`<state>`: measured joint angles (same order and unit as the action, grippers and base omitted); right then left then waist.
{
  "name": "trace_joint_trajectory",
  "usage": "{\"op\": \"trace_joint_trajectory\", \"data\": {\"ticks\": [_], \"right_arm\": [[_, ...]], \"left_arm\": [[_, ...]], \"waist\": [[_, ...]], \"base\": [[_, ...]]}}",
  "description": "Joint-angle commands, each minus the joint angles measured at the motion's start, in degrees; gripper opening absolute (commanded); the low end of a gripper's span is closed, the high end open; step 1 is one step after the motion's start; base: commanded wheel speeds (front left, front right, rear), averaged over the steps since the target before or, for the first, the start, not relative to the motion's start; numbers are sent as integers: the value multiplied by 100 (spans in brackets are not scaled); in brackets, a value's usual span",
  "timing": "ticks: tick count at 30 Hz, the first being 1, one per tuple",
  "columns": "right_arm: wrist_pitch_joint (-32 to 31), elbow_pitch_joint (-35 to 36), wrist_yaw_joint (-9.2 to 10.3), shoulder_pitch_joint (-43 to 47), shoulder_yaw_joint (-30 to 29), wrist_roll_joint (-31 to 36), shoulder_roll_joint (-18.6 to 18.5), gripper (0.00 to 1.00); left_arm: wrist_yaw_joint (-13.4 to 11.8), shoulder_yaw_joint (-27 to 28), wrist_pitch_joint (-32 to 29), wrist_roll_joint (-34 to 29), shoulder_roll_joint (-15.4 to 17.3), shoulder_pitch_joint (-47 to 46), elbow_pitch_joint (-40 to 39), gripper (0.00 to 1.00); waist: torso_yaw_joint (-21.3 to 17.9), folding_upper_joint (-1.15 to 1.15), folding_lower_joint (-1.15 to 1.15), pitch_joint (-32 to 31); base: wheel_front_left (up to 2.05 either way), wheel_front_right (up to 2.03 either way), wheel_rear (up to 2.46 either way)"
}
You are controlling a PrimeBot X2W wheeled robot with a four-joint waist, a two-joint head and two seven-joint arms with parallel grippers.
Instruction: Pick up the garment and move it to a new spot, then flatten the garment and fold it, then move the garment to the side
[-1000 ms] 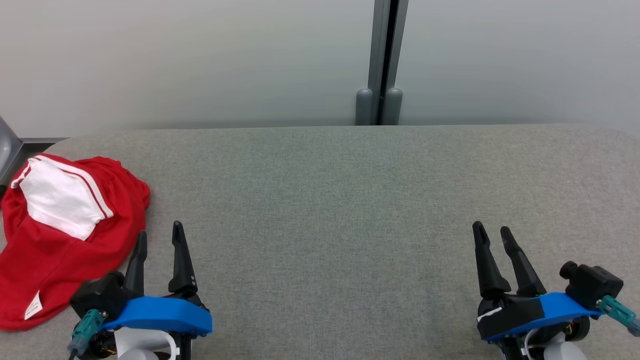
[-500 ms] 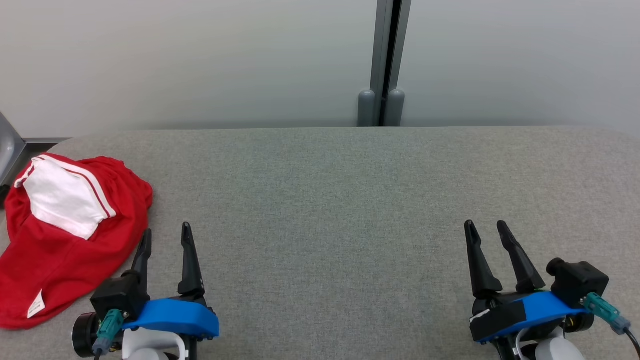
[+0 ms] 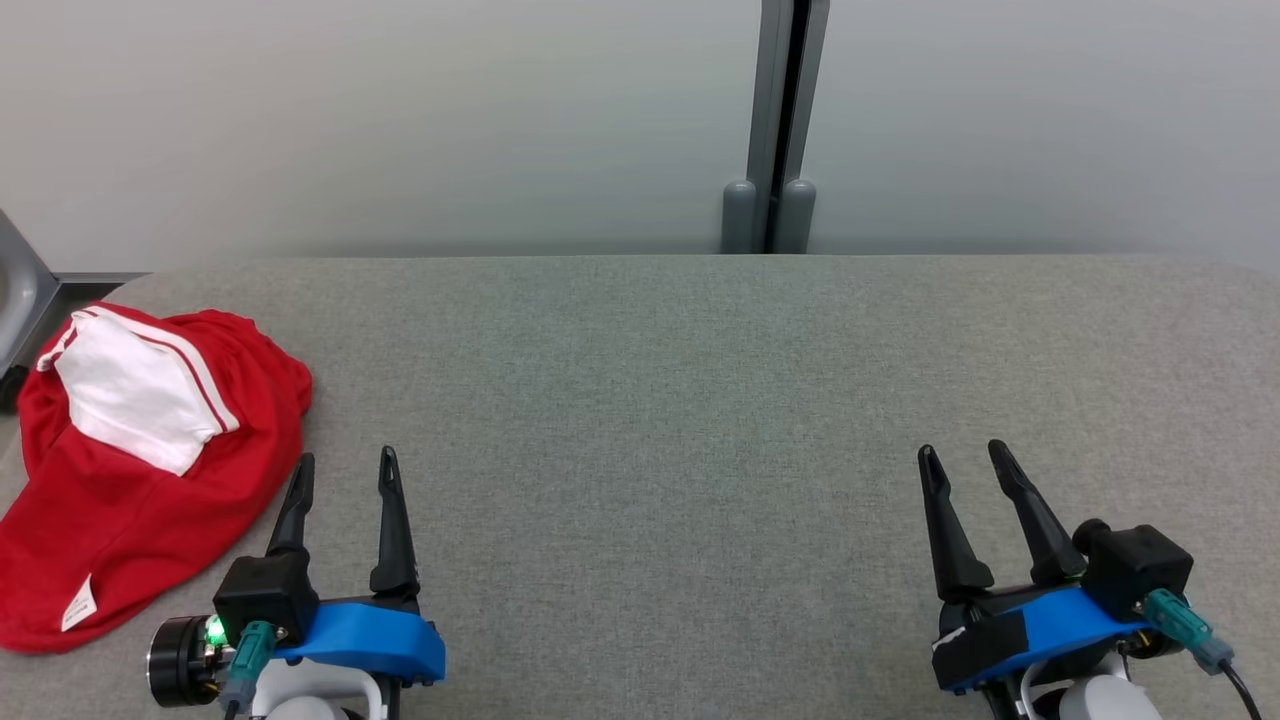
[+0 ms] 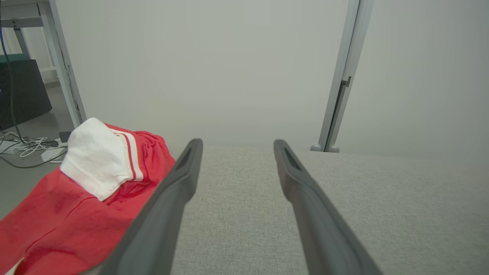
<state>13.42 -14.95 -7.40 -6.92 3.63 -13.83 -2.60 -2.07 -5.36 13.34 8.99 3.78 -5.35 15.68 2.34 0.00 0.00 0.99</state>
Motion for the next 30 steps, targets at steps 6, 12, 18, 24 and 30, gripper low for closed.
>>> {"op": "trace_joint_trajectory", "data": {"ticks": [6,12,18,24,30], "right_arm": [[94,-51,-14,-95,26,326,-45,100],[153,-165,-15,-117,49,544,-46,100],[189,-292,-16,-100,7,669,-46,100],[187,-436,-16,-103,-16,644,-45,100],[187,-503,-15,-103,-117,571,-45,100]], "left_arm": [[-51,-19,101,-231,21,-107,111,100],[-93,-33,154,-411,13,-114,191,100],[-159,-27,194,-468,3,-108,380,100],[-149,-15,194,-335,-7,-162,485,100],[-144,-39,194,-250,-11,-175,526,100]], "waist": [[23,0,0,-16],[39,0,0,-44],[33,0,0,-92],[46,0,0,-117],[55,0,0,-132]], "base": [[0,0,0],[0,0,0],[0,0,0],[0,0,0],[0,0,0]]}}
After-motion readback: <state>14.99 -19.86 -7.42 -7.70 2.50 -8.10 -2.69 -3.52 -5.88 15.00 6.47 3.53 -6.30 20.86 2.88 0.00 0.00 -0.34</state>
